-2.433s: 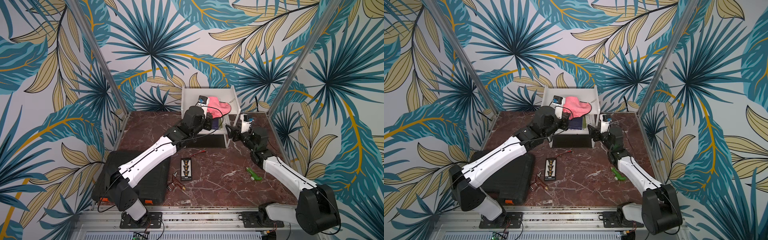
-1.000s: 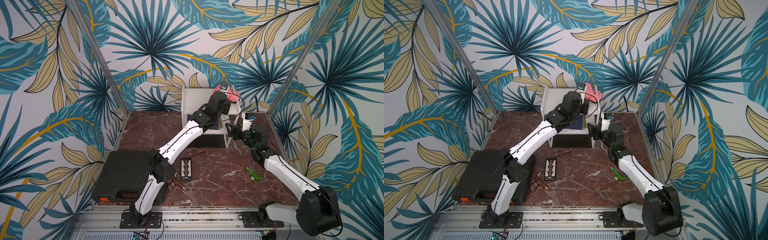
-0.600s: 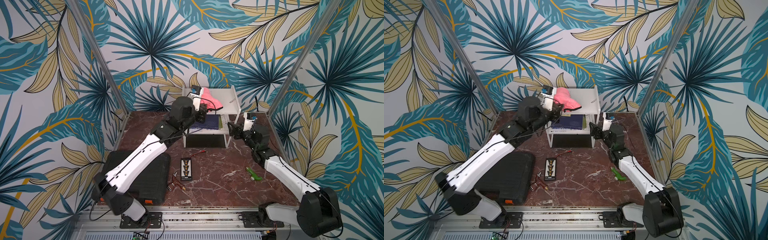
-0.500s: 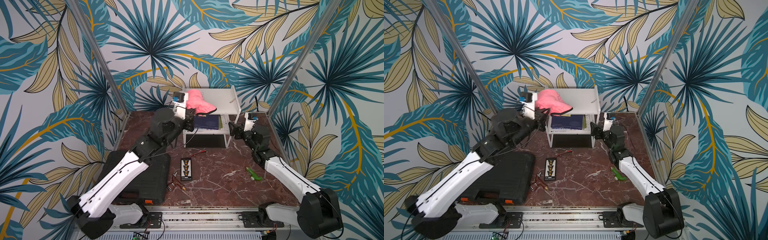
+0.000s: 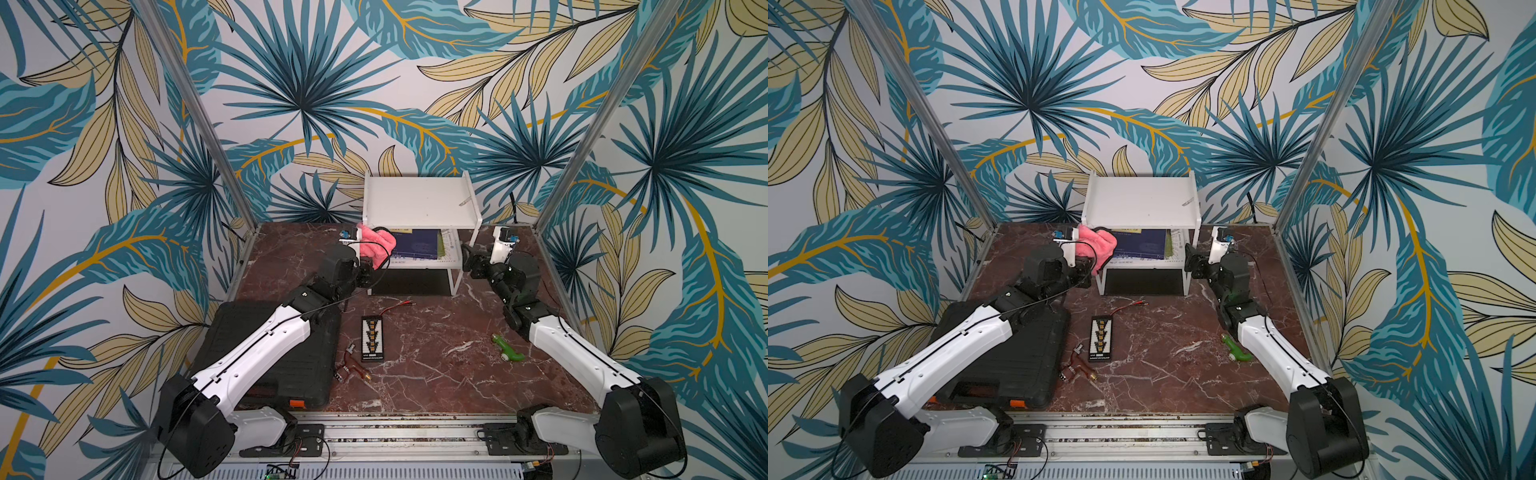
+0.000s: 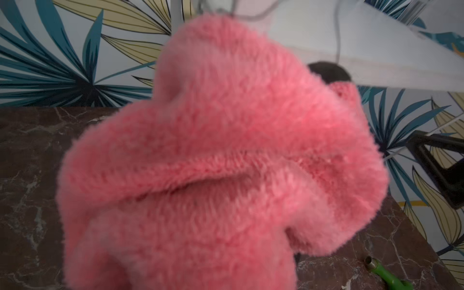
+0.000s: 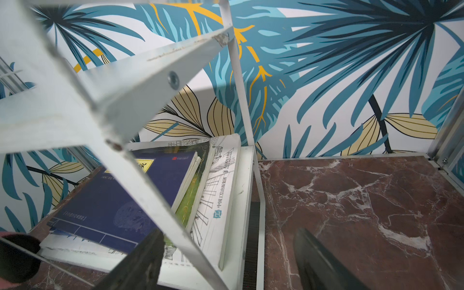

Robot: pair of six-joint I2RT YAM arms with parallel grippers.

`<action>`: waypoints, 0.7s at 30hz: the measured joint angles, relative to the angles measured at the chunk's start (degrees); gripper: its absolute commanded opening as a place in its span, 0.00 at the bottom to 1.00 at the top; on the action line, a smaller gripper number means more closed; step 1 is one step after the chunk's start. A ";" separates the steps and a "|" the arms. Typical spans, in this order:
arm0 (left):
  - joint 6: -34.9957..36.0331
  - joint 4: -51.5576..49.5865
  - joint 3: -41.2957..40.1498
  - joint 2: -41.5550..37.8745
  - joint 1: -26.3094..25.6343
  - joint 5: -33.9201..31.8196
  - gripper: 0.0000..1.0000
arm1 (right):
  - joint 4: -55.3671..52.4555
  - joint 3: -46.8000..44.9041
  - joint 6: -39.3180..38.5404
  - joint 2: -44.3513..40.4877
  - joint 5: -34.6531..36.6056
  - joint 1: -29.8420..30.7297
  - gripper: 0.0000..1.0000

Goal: Wipe the bookshelf clean with a cloth
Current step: Wipe the dust from the shelf.

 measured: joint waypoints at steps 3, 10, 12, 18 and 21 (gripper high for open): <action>0.87 0.13 1.27 -2.05 0.11 -1.46 0.00 | 0.02 0.09 0.00 0.04 -0.02 0.00 0.84; -0.13 5.16 3.10 -4.31 0.17 -4.35 0.00 | 1.68 0.35 0.81 0.11 0.00 0.00 0.84; -2.29 5.95 -1.68 -4.68 0.22 -5.64 0.00 | 1.79 0.33 1.05 0.31 0.02 0.00 0.84; -5.73 -0.85 -9.18 -5.18 4.66 0.07 0.01 | 1.60 0.04 1.27 0.61 0.22 0.00 0.84; -4.92 -3.58 -4.22 -6.82 8.79 7.37 0.04 | 1.68 -0.13 1.29 0.50 0.26 0.00 0.84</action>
